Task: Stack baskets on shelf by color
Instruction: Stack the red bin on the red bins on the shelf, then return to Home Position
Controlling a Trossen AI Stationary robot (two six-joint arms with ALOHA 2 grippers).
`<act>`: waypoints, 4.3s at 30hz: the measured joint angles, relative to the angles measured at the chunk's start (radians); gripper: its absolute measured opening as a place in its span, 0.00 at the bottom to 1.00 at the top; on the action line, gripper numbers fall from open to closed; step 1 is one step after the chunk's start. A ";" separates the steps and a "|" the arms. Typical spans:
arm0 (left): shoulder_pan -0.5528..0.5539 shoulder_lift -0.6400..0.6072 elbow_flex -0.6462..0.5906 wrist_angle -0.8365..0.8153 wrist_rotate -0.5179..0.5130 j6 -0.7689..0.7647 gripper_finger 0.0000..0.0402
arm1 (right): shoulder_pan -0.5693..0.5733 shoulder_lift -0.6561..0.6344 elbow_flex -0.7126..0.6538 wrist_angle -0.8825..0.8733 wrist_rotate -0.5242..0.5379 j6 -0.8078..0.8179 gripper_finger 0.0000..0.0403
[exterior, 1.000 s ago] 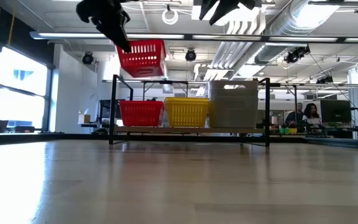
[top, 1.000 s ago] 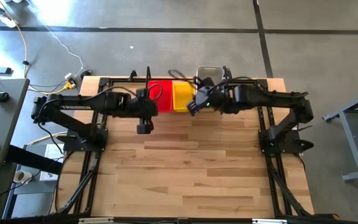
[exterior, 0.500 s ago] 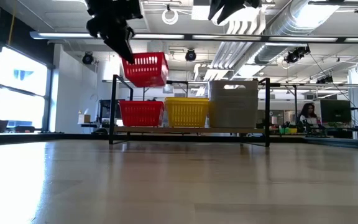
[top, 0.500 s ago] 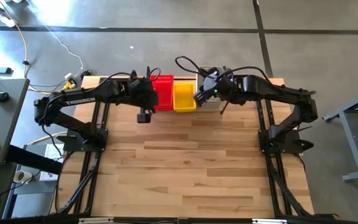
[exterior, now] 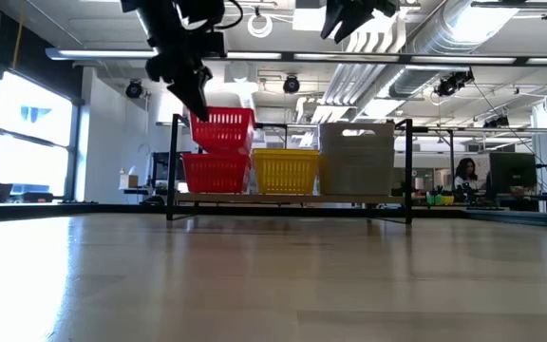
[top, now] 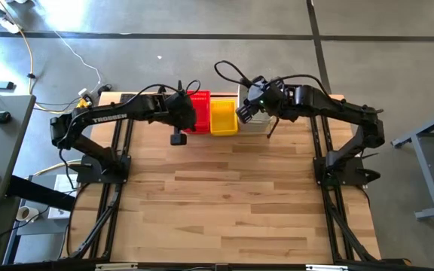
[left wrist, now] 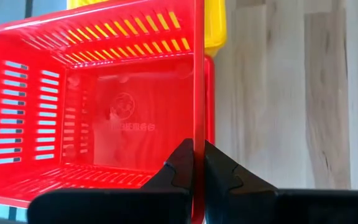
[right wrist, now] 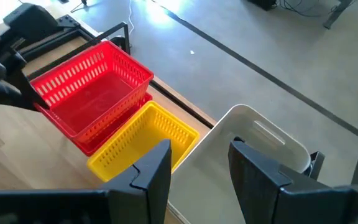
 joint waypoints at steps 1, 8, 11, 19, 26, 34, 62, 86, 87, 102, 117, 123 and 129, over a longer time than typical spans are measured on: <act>0.003 0.008 0.000 -0.001 0.001 0.000 0.00 | 0.000 0.000 0.000 0.000 0.000 -0.008 0.36; 0.004 0.052 0.000 -0.008 0.004 0.002 0.00 | 0.000 0.000 0.000 0.000 -0.002 -0.019 0.36; 0.004 0.075 0.000 -0.005 0.004 0.002 0.00 | 0.000 0.000 0.000 0.000 -0.002 -0.028 0.36; 0.004 0.096 0.000 0.003 0.007 -0.007 0.00 | 0.000 0.000 0.000 0.000 -0.002 -0.035 0.36; 0.004 0.096 0.000 0.003 -0.040 -0.006 0.03 | 0.000 0.000 0.000 0.006 0.000 -0.035 0.36; 0.004 0.096 0.000 -0.008 -0.030 0.009 0.18 | 0.000 0.000 0.000 0.028 0.003 -0.030 0.36; -0.111 -0.206 0.000 -0.020 0.100 -0.390 0.33 | 0.001 0.001 0.000 -0.007 -0.050 -0.031 0.36; -0.319 -0.794 -0.627 0.551 0.063 -0.712 0.33 | 0.036 0.001 0.000 0.101 -0.231 0.040 0.36; -0.328 -0.821 -0.652 0.568 0.063 -0.721 0.33 | 0.036 0.001 0.000 0.115 -0.231 0.059 0.36; -0.393 -1.214 -0.941 0.661 0.056 -0.780 0.33 | 0.088 0.001 0.000 0.181 -0.265 0.198 0.36; -0.393 -1.412 -1.115 0.660 0.058 -0.801 0.33 | 0.111 -0.087 0.000 0.195 -0.293 0.108 0.36; -0.390 -1.412 -1.134 0.669 0.048 -0.798 0.33 | 0.097 -0.194 0.000 0.148 -0.285 0.010 0.36; -0.388 -1.408 -1.134 0.665 0.041 -0.773 0.33 | 0.097 -0.304 -0.049 0.121 -0.284 -0.106 0.36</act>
